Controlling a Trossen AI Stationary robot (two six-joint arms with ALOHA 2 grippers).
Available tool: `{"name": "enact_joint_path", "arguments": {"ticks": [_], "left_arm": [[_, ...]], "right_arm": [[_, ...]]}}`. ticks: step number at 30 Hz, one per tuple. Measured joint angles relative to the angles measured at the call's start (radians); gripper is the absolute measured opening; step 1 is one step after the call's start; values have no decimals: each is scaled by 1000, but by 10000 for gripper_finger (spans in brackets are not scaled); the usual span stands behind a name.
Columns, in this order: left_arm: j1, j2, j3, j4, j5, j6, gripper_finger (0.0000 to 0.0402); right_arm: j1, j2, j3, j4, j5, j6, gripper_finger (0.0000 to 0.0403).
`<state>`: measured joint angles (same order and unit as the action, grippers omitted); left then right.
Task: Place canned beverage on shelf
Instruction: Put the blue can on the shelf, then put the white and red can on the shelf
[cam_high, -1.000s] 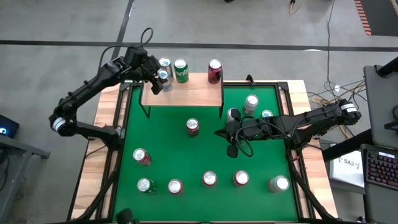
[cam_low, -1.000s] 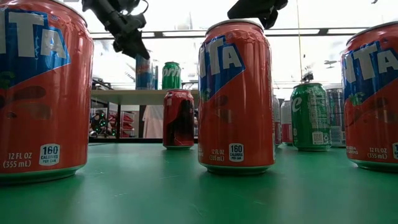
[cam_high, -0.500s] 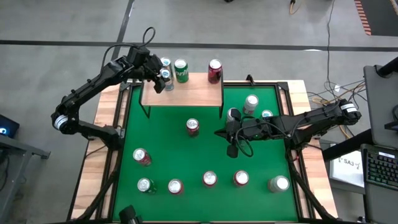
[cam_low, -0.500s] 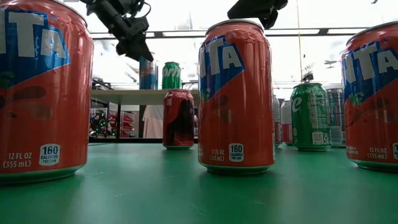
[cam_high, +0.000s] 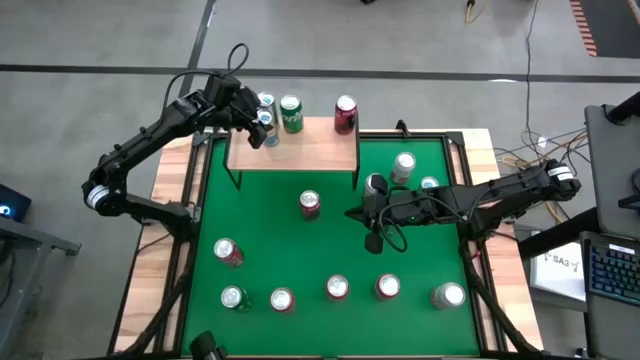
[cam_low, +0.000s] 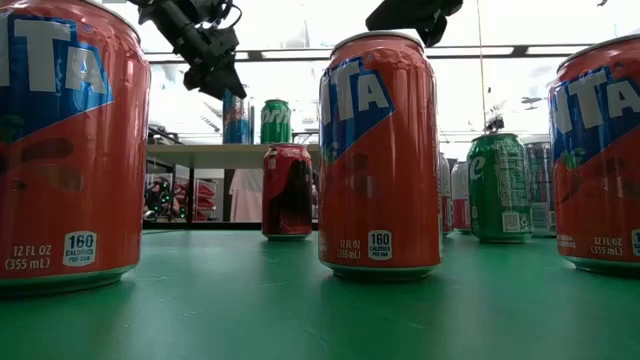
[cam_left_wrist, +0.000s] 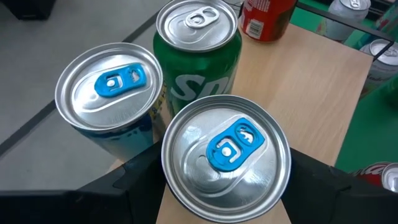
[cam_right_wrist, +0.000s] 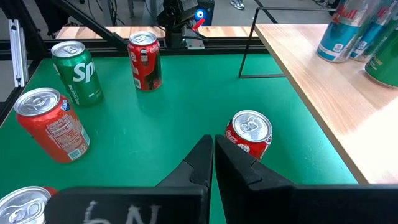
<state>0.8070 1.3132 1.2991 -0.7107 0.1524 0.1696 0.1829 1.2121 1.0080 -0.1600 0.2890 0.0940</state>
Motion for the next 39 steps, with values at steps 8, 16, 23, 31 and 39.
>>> {"name": "enact_joint_path", "arguments": {"ticks": [8, 16, 23, 31, 39], "left_arm": [[0, 0, 0, -1, 2, -23, 249], [0, -1, -4, -15, 4, -26, 267], [0, -6, -4, -6, 4, -6, 293], [0, -57, -4, -21, 4, -3, 295], [-1, -134, -3, -47, -12, 4, 295]], "right_arm": [[0, 0, 0, 0, 0, 0, 9], [0, 0, 0, 0, 0, 0, 9], [0, 0, 0, -1, 0, 0, 9], [0, 0, 0, -1, 0, 0, 9], [0, 0, 0, 0, 0, 0, 9]]}}
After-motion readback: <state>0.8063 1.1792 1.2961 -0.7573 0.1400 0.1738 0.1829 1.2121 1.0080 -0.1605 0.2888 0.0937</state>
